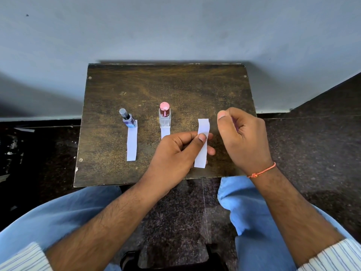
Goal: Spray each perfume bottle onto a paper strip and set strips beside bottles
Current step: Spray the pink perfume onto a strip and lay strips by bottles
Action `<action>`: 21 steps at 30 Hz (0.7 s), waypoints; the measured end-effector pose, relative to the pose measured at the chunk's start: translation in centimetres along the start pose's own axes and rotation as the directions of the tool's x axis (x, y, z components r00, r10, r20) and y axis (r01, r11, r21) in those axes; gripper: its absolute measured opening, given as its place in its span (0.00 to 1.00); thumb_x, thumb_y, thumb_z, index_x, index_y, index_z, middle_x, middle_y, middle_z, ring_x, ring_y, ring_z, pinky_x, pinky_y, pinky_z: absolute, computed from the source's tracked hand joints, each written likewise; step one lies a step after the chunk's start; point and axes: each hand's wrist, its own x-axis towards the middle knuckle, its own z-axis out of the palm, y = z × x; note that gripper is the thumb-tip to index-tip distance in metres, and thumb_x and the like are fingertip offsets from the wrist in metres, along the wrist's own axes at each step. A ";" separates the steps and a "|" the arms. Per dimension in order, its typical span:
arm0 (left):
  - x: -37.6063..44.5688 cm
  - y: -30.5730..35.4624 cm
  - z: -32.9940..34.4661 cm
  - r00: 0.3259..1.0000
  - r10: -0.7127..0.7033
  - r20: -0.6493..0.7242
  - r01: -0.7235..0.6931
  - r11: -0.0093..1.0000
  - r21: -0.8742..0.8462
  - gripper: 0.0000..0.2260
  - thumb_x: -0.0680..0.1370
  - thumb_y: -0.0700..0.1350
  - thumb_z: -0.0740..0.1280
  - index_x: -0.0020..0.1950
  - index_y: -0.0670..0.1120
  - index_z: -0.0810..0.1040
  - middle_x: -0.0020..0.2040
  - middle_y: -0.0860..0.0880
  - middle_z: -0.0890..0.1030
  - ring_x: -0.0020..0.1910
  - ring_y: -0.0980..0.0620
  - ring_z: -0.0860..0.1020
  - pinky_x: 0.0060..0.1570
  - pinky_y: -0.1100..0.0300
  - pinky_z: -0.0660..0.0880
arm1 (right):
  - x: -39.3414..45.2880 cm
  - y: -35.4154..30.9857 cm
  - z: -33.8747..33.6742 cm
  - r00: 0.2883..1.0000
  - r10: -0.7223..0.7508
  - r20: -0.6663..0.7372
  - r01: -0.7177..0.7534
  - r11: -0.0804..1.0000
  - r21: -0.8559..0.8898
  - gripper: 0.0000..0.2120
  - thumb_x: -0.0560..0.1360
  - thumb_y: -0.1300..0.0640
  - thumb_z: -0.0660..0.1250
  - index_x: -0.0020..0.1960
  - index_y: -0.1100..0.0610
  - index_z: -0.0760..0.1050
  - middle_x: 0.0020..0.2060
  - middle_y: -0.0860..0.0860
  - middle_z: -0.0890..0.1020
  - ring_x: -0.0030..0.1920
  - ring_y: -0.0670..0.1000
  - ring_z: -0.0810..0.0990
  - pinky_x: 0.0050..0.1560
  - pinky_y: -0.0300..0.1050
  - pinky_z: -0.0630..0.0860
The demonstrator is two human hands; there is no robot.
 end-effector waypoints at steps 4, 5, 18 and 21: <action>0.0 0.0 -0.1 1.000 0.013 -0.001 -0.013 1.000 0.004 0.12 0.87 0.48 0.66 0.58 0.48 0.89 0.46 0.49 0.90 0.40 0.54 0.84 0.45 0.55 0.81 | -0.1 0.2 -0.1 1.000 0.002 0.004 -0.002 1.000 0.001 0.24 0.82 0.41 0.63 0.33 0.53 0.69 0.26 0.47 0.68 0.30 0.45 0.68 0.33 0.41 0.65; 0.0 0.0 -0.1 1.000 0.015 0.000 -0.015 1.000 0.006 0.11 0.87 0.48 0.66 0.58 0.48 0.88 0.46 0.49 0.90 0.41 0.54 0.84 0.45 0.54 0.81 | -0.1 0.3 -0.2 1.000 0.003 0.007 -0.004 1.000 0.002 0.24 0.82 0.41 0.63 0.33 0.53 0.70 0.26 0.47 0.69 0.30 0.45 0.68 0.33 0.41 0.65; -0.1 0.4 0.2 0.999 0.037 0.012 -0.036 0.998 -0.048 0.08 0.86 0.44 0.66 0.62 0.49 0.85 0.46 0.47 0.90 0.38 0.50 0.85 0.47 0.50 0.85 | 0.2 0.1 -0.5 0.999 0.045 0.011 -0.046 0.999 0.026 0.25 0.81 0.40 0.60 0.35 0.56 0.73 0.28 0.54 0.72 0.32 0.54 0.71 0.35 0.52 0.68; -0.1 0.7 0.2 0.999 0.049 0.024 -0.046 0.994 -0.101 0.10 0.86 0.42 0.67 0.64 0.54 0.81 0.45 0.45 0.90 0.38 0.50 0.85 0.45 0.51 0.85 | 0.2 0.2 -0.5 0.999 0.052 0.006 -0.052 0.998 0.032 0.27 0.82 0.39 0.60 0.36 0.59 0.73 0.30 0.58 0.73 0.33 0.57 0.72 0.36 0.54 0.70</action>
